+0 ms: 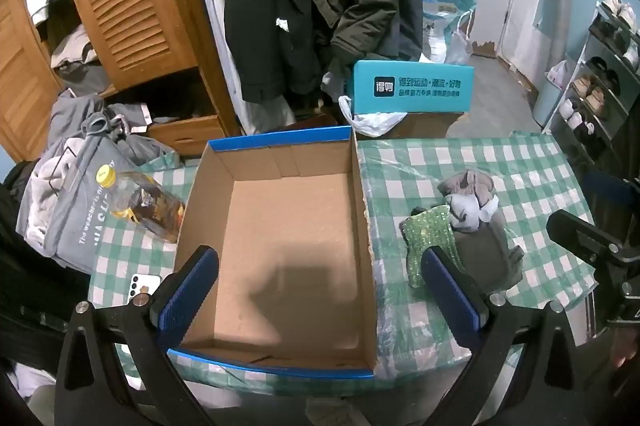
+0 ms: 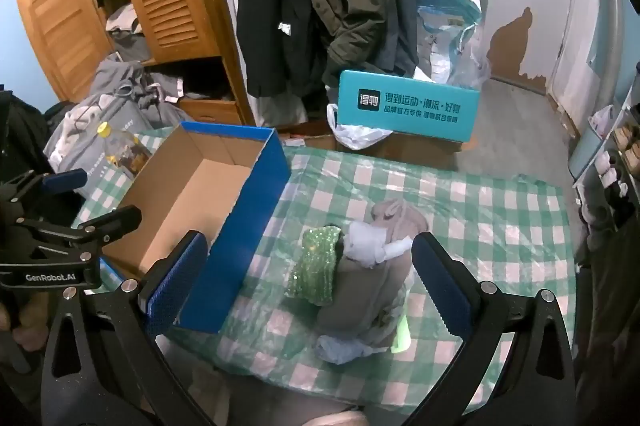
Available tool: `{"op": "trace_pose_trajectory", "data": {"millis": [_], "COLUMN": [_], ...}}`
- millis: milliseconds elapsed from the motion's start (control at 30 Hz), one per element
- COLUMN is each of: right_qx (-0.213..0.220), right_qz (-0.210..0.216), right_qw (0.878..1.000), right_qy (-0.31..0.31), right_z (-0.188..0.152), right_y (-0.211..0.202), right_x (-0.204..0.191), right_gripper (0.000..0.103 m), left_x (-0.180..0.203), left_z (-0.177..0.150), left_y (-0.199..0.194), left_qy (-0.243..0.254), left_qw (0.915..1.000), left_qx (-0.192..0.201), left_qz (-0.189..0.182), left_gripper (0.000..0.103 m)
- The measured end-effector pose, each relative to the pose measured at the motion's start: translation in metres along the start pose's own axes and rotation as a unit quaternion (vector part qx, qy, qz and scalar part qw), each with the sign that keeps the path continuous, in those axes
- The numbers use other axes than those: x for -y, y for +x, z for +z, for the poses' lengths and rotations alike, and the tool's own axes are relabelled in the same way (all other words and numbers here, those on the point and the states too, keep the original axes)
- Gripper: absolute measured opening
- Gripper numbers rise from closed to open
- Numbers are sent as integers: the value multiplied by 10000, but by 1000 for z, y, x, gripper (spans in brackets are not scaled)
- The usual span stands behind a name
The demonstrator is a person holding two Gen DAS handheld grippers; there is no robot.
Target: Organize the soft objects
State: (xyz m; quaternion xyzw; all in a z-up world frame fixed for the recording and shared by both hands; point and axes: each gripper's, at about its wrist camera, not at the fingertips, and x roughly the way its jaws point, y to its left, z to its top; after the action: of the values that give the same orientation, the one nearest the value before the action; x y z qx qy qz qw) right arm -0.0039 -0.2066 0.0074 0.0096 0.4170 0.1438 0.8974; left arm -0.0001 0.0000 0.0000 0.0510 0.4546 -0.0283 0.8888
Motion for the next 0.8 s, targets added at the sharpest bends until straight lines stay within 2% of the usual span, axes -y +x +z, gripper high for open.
{"op": "trace_pose_trajectory", "data": {"millis": [800], "right_qx": [-40], "right_qz": [8], "right_qw": [10000], "right_qy": [6], "right_z": [0], "right_y": [0], "right_x": [3], "right_gripper": [101], "left_x": [1], "left_z": [6], "left_y": [-3], "left_qy": [-1], "left_qw": [9999], "left_qx": [108], "left_qz": [-6], "left_gripper": [102]}}
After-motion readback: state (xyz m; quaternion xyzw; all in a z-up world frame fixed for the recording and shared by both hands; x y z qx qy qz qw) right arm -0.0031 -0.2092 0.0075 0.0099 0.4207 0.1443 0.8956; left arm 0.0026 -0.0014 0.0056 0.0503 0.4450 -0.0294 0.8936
